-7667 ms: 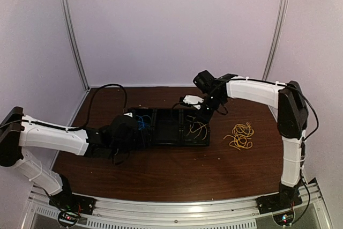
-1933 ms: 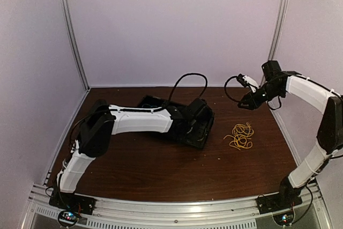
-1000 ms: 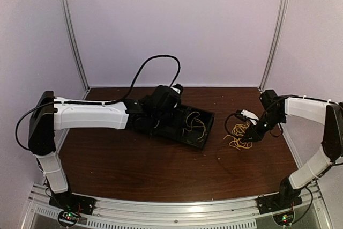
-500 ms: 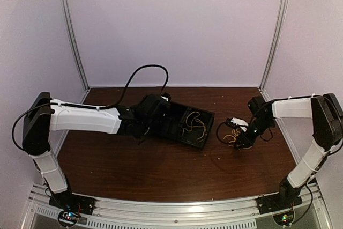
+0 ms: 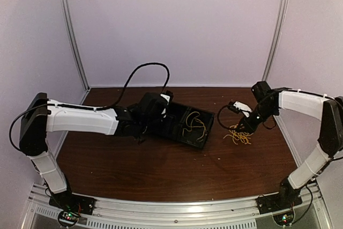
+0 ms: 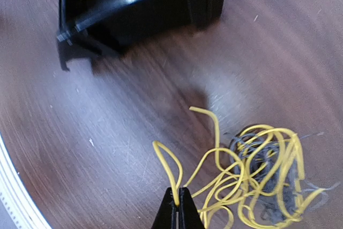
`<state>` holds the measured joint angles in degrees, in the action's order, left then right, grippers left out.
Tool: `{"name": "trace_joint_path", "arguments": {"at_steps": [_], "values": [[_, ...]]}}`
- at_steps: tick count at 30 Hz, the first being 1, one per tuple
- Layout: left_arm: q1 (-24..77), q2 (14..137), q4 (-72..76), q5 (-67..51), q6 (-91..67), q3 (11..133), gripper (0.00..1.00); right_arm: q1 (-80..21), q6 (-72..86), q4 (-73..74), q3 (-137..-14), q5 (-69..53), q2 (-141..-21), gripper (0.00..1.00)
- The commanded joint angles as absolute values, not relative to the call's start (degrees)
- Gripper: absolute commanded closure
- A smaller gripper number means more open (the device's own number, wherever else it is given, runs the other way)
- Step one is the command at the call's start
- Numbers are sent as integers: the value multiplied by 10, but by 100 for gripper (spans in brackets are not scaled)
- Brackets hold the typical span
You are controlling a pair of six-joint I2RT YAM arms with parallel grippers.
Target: Untangle the cables
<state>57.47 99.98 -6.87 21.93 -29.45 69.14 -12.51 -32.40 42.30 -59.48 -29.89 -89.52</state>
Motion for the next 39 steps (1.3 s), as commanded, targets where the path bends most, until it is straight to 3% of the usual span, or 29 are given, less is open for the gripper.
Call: {"name": "trace_joint_path", "arguments": {"at_steps": [1,6,15,25,34,39], "values": [[607,980,100,99,-185,663,45,-127,-321,516,-712,-340,-806,100],[657,1014,189,57,-100,708,42,-128,-331,628,-876,-348,-789,100],[673,1096,430,37,-69,755,37,-128,-331,681,-991,-435,-767,100],[673,1210,464,-27,-162,860,35,-127,-310,629,-939,-514,-728,100],[670,1270,408,8,-183,941,38,-128,-305,619,-928,-545,-716,100],[659,1281,422,-50,-235,940,50,-128,-294,608,-920,-561,-705,100]]}}
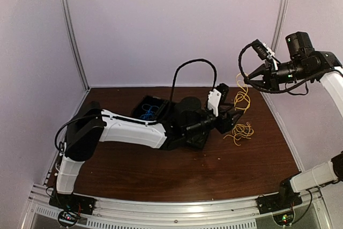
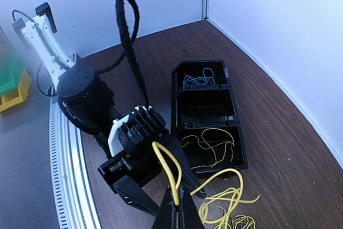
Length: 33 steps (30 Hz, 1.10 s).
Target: Untangle the cables
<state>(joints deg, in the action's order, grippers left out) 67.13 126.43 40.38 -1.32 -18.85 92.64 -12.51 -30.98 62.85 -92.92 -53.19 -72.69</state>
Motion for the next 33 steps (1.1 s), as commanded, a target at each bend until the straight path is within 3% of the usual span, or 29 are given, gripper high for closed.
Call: {"name": "trace_joint_path", "arguments": {"at_steps": [1,5,11,22,29,33], "values": [[658,1283,425,-56,-238,940,54,-128,-291,603,-917,-564,-702,100],[656,1290,425,-68,-239,943,63,-129,-282,592,-913,-570,-698,100],[648,1297,448,-78,-266,940,59,-131,-276,587,-911,-576,-699,100],[645,1300,525,-180,-271,921,63,-134,-270,572,-889,-567,-694,100],[643,1306,508,-169,-269,934,72,-138,-264,566,-886,-574,-695,100],[641,1310,507,-169,-270,936,85,-141,-260,565,-888,-574,-695,100]]}}
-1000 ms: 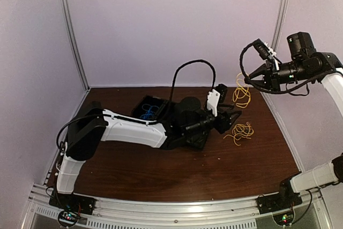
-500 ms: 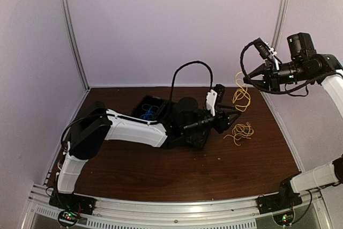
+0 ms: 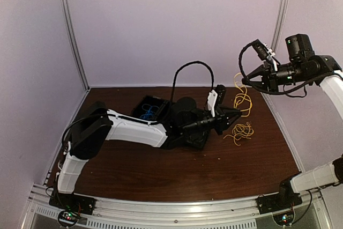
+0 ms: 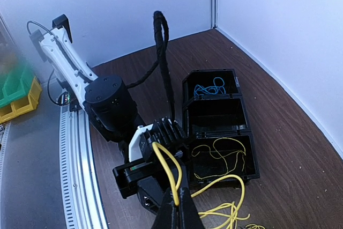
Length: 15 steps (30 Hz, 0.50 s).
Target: Untangle the cables
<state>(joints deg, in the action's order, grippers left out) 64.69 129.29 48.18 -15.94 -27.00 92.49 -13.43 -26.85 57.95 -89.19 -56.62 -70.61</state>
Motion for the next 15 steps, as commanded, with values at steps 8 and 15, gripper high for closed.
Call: {"name": "trace_joint_path", "arguments": {"at_steps": [8,15], "values": [[637,1312,505,-158,-274,929,100,-143,-255,560,-888,-576,-693,100],[637,1309,460,-142,-257,880,100,-143,-210,486,-926,-494,-679,100]]}}
